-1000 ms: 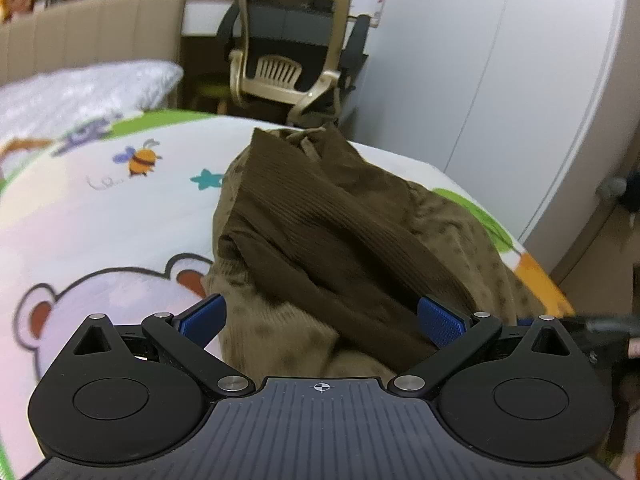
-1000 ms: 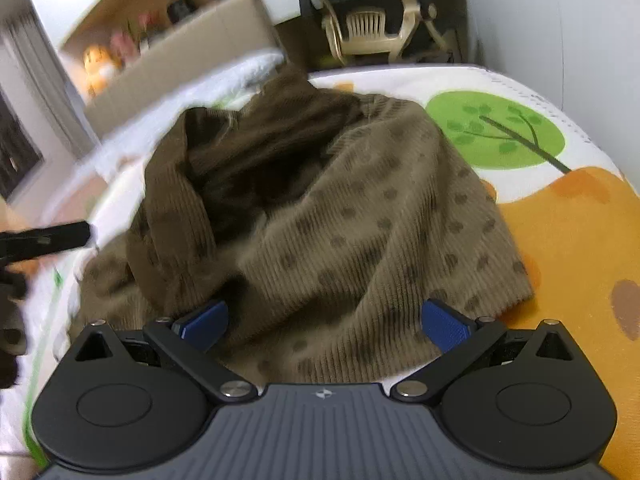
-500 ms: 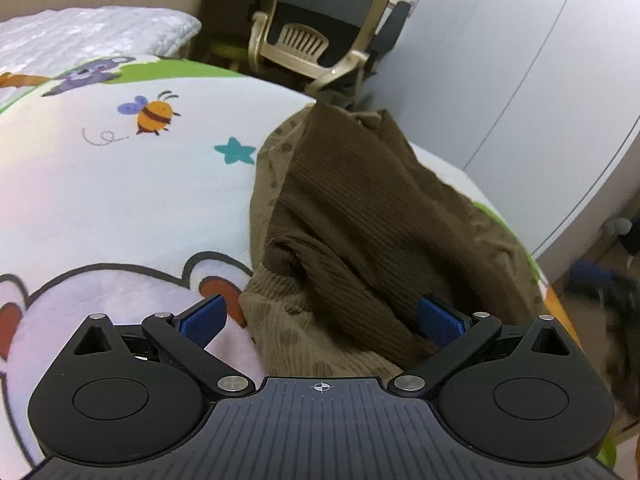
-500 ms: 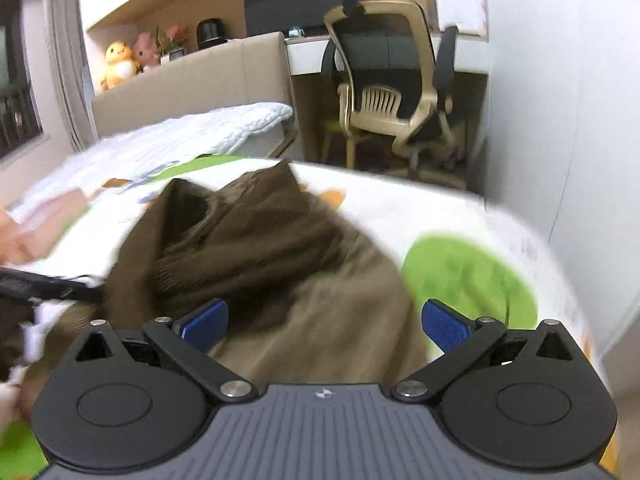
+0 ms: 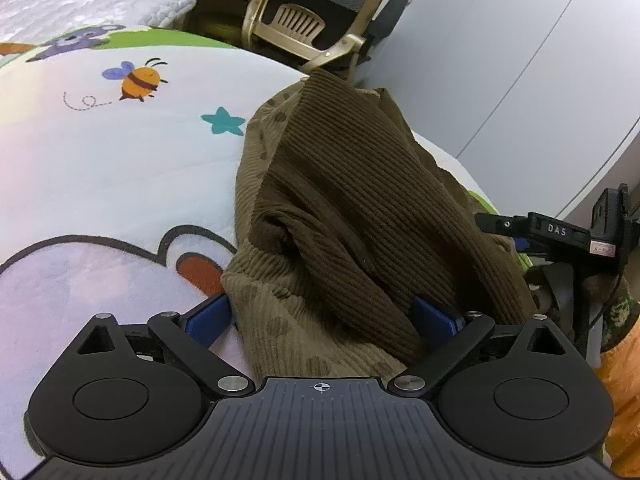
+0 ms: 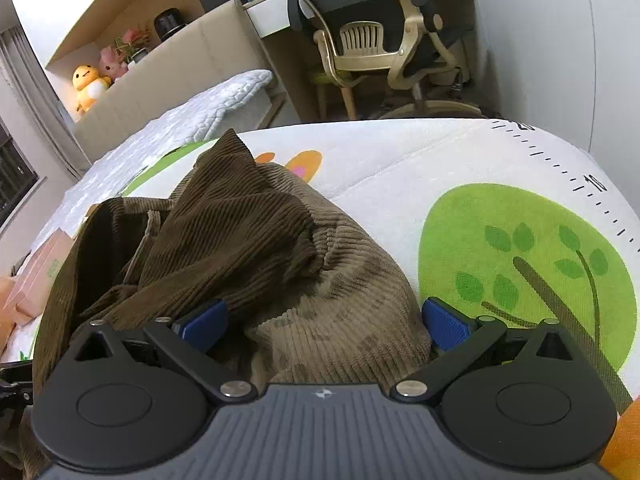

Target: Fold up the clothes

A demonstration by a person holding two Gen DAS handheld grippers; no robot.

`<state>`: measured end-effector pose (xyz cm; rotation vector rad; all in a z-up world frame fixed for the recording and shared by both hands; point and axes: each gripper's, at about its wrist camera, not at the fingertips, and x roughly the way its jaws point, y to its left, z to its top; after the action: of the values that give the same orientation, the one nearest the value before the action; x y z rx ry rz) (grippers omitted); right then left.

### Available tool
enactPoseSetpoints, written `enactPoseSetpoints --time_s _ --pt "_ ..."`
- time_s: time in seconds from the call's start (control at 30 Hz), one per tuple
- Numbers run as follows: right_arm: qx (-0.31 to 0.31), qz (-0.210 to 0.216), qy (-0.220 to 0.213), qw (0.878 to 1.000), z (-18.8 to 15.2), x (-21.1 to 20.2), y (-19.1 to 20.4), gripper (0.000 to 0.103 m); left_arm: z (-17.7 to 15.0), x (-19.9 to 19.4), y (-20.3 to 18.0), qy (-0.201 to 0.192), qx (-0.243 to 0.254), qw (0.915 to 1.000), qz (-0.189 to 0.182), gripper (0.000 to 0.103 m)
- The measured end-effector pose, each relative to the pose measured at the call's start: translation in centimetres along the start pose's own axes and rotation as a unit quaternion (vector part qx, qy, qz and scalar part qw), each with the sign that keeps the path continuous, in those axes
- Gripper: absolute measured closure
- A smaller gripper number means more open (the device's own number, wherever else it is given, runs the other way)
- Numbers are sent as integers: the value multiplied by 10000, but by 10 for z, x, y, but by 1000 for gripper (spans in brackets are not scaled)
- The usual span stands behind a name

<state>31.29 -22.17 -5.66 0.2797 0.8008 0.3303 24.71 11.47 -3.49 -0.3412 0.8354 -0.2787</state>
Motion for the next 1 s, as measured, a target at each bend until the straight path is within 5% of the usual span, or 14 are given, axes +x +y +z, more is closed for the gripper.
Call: enactPoseSetpoints --time_s 0.1,0.17,0.3,0.33,0.4,0.57,0.8,0.93,1.0 --pt "-93 29 -31 9999 -2 -2 0 0 0 3 -3 -25 111 9999 55 7" --pt "-366 -98 -113 9992 -4 -2 4 0 1 3 -3 -55 151 9998 89 17" --pt "-990 -613 -269 9928 -12 2 21 35 -2 1 -7 -150 317 9991 224 36" --pt "-1033 -633 -278 9922 -15 0 24 43 -4 1 -9 -183 437 9985 282 47" --pt "-1061 -567 -230 9925 -21 -6 30 70 -9 0 -12 -232 593 9971 407 58" --pt "-1332 -478 -42 9899 -61 -43 47 85 -31 -26 -17 -189 692 9966 400 82" --pt "-1035 29 249 9943 -150 -142 41 85 -102 -94 -21 226 1382 9899 240 80" --pt "-868 74 77 9962 -167 -176 39 84 -114 -126 -20 238 1345 9905 180 67" --pt "-941 -57 -184 9954 -159 -181 40 71 -106 -142 -24 31 1250 9921 112 52"
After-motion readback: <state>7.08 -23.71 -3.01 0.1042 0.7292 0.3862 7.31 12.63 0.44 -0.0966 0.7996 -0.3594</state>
